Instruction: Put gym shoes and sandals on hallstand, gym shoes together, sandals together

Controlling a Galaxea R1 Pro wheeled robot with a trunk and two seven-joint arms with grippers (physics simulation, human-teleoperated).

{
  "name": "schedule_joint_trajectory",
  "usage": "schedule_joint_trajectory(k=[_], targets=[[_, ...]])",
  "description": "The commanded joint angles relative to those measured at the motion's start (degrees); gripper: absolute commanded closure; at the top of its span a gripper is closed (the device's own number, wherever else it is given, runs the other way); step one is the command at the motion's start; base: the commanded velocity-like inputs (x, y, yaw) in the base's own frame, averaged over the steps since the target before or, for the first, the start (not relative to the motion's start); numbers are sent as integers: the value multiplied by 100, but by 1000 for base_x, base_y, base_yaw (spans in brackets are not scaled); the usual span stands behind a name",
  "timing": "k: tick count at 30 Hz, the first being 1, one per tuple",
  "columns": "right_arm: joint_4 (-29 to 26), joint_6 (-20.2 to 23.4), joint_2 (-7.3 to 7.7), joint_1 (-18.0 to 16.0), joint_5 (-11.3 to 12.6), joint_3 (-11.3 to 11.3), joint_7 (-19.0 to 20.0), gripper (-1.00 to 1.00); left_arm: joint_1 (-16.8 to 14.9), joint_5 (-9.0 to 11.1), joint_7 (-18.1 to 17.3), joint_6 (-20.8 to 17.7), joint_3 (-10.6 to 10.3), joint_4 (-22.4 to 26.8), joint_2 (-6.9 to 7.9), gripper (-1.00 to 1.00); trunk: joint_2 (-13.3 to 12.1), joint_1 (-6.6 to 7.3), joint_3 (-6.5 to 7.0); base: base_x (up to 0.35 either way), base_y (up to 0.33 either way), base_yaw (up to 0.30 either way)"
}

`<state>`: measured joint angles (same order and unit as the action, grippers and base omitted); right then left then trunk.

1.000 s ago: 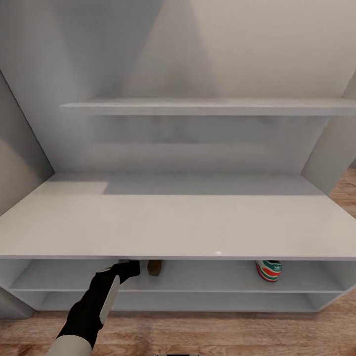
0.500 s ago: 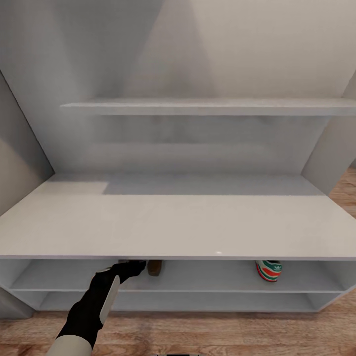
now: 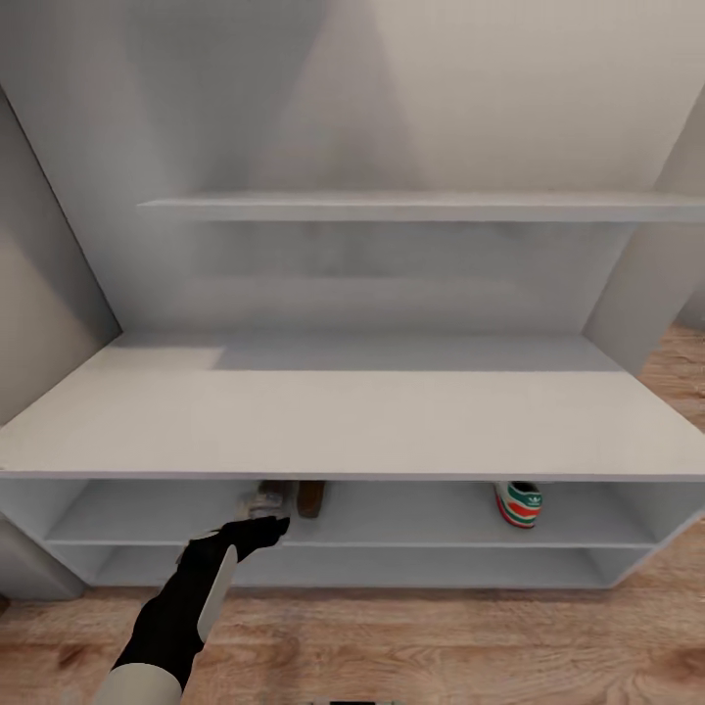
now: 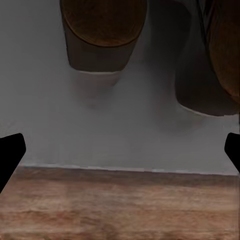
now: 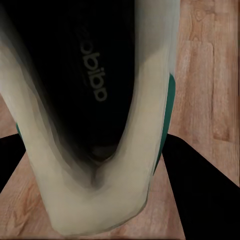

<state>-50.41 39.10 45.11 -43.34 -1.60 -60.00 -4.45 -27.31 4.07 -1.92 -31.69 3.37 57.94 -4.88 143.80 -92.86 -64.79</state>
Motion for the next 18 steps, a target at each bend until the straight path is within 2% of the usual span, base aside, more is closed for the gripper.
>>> schedule_joint_trajectory(k=[1, 18], targets=[[-4, 28, 1, -7, -16, -3, -12, 100, -2, 41, -16, -33, 22, 7, -8, -100, 2, 5, -5, -339, 0, 0], [-4, 28, -7, -7, -16, 4, -7, 100, -2, 46, -34, 100, 8, -19, -13, -100, 2, 5, -5, -341, 0, 0]])
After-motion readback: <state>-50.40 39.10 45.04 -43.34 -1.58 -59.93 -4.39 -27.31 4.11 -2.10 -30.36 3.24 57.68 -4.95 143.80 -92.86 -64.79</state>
